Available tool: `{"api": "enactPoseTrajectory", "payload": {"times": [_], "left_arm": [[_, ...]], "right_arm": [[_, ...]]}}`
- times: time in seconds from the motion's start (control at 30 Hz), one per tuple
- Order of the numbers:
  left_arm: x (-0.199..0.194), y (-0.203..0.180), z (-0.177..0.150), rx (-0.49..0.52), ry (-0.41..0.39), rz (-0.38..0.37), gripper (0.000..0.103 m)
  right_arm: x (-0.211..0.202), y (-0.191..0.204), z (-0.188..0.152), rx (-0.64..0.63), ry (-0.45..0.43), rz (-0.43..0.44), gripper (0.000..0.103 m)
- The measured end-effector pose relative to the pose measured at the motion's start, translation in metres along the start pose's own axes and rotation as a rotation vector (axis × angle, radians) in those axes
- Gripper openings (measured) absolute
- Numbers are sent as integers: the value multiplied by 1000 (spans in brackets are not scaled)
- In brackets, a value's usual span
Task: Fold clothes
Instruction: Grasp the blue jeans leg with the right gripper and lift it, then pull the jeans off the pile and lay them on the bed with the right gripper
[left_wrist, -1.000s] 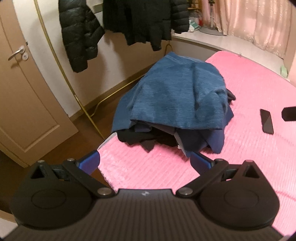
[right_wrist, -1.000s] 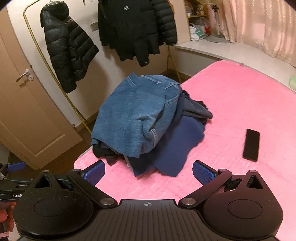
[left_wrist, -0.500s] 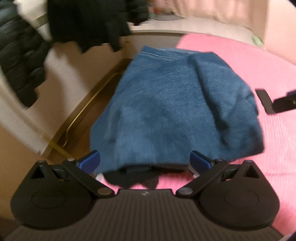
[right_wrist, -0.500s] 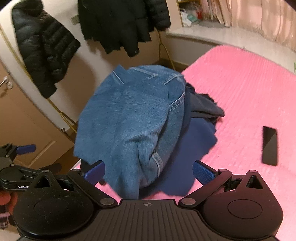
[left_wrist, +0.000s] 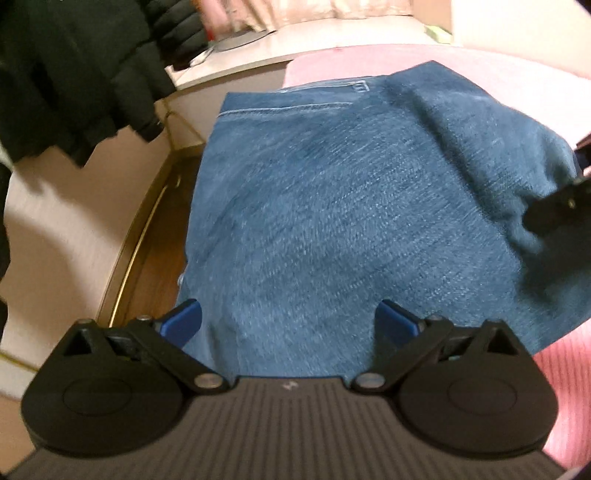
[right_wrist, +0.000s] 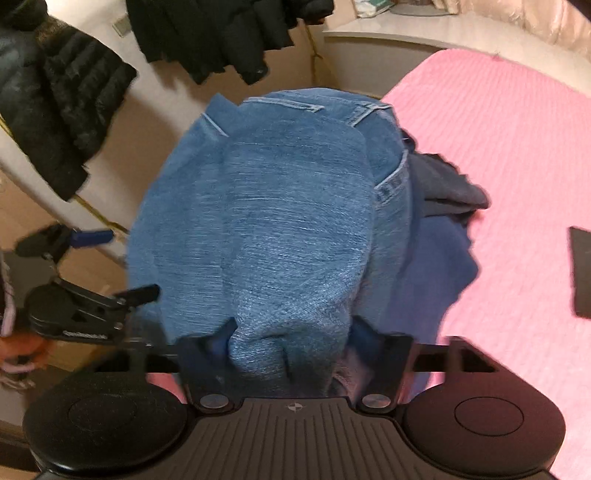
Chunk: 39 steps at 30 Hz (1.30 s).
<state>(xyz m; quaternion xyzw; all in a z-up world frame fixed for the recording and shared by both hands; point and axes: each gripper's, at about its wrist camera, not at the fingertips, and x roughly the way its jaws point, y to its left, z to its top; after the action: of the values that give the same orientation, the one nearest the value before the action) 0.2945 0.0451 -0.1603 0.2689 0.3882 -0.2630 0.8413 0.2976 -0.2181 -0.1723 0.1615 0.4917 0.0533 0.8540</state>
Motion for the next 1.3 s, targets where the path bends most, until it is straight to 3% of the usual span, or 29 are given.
{"api": "enactPoseTrajectory", "payload": {"times": [0.17,0.47,0.67,0.8,1.03,1.3], "left_arm": [[-4,2,6,22,-29,-7,100],[-70,-4,20,-36,-206,-33,101],[-143,-57,15,-54,-299,-29,100],[-174,-120,15,-20,-307,-94,100],[-180,-293,41,86,-262,-240,101],[-189,-485,68,222,-212,-396,100]], "right_arm": [[-17,11,7,-37,-43,-7,19],[-136,47,17,-75,-288,277,15],[-220,40,-28,-47,-357,320,15],[-279,12,-79,17,-373,272,15],[-385,-84,-199,224,-399,124,15],[-461,-194,-329,241,-374,-86,15]]}}
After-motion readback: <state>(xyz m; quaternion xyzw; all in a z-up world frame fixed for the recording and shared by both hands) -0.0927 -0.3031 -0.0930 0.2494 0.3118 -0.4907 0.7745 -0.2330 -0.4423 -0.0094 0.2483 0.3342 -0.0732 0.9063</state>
